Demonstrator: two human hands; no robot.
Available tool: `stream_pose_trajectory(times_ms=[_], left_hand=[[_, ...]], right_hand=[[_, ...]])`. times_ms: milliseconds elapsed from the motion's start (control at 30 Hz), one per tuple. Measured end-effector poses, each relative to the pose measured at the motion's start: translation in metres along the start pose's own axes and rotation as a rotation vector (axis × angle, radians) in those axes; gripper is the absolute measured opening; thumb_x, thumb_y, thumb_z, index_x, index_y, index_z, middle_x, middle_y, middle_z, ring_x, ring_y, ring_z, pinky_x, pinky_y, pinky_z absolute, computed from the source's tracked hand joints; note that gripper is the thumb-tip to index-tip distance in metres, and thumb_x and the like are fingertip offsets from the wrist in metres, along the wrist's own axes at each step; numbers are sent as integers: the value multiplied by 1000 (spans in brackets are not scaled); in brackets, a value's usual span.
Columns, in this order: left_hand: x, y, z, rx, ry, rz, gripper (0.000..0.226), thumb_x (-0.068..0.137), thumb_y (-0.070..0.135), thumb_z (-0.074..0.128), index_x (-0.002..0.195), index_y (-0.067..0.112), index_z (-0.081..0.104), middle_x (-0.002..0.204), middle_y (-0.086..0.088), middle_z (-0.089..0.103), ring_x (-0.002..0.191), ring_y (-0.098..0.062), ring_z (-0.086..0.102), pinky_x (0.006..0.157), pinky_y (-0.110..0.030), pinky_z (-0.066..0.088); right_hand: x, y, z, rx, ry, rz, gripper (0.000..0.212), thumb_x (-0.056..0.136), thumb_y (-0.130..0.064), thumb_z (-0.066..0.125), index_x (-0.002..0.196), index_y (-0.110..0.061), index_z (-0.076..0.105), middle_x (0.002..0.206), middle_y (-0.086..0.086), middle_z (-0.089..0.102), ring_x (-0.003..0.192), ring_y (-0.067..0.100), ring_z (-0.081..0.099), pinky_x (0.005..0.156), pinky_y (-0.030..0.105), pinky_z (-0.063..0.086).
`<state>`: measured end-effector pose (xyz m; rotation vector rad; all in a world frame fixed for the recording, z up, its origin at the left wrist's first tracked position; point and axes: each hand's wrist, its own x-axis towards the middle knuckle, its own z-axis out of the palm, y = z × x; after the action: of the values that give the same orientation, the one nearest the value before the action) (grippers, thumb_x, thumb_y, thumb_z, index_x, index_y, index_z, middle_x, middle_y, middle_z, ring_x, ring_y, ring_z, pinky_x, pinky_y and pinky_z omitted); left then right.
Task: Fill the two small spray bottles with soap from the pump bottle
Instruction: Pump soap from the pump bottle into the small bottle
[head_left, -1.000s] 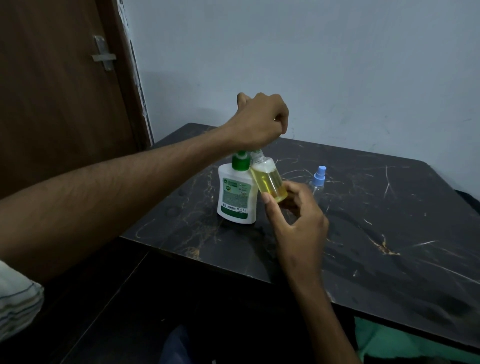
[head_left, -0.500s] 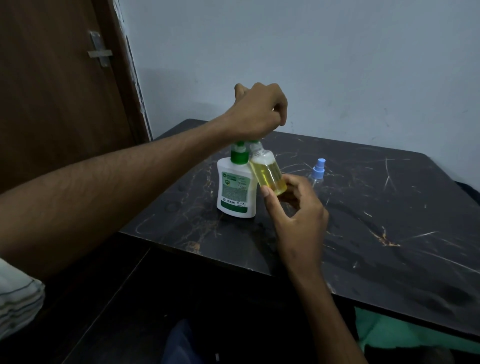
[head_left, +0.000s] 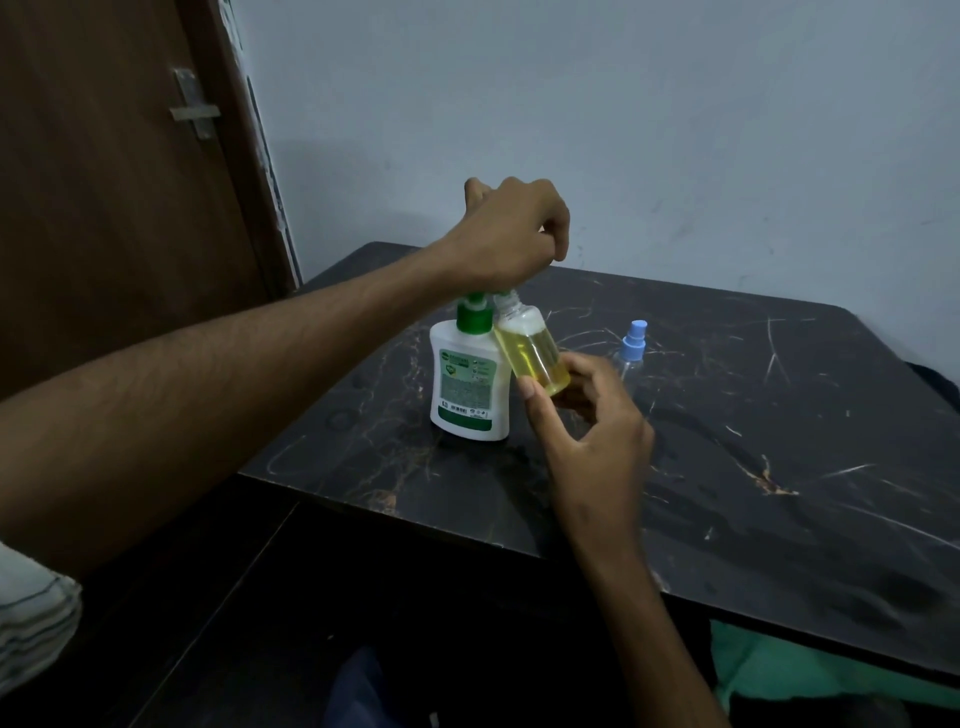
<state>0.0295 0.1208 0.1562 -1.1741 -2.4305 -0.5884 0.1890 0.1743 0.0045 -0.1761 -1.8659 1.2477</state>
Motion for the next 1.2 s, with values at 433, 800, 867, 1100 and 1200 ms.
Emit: stream_pose_trajectory(times_ms=[433, 800, 867, 1100, 1200], left_hand=[[0, 3, -3, 0, 8, 7, 30, 87, 3, 51, 90, 17, 78, 106, 1, 74, 106, -19, 62, 96, -38, 17], [1, 3, -5, -1, 10, 7, 29, 87, 6, 52, 90, 18, 78, 106, 2, 74, 104, -19, 62, 94, -39, 19], [1, 3, -4, 8, 1, 16, 29, 87, 6, 52, 91, 18, 78, 106, 3, 73, 104, -18, 61, 94, -38, 18], [1, 2, -2, -6, -40, 22, 28, 89, 7, 53, 90, 19, 78, 107, 5, 72, 100, -14, 60, 94, -38, 18], [4, 1, -3, -14, -15, 16, 29, 89, 7, 52, 89, 20, 77, 109, 4, 72, 98, -13, 57, 94, -38, 18]], right_hand=[[0, -1, 0, -1, -1, 11, 33, 94, -43, 74, 121, -26, 68, 108, -19, 71, 104, -2, 68, 89, 14, 55], [0, -2, 0, 2, -8, 5, 29, 93, -43, 74, 118, -35, 64, 106, -26, 68, 104, -6, 66, 89, 10, 54], [0, 0, 0, -2, -5, 1, 29, 93, -43, 74, 118, -32, 66, 106, -25, 69, 103, -5, 67, 88, 11, 54], [-1, -3, -1, 20, -3, 5, 28, 93, -41, 75, 118, -34, 65, 106, -26, 68, 104, -7, 66, 86, 7, 51], [-1, -1, -2, 13, -1, -4, 26, 94, -40, 76, 117, -35, 65, 104, -26, 68, 103, -6, 66, 86, 7, 51]])
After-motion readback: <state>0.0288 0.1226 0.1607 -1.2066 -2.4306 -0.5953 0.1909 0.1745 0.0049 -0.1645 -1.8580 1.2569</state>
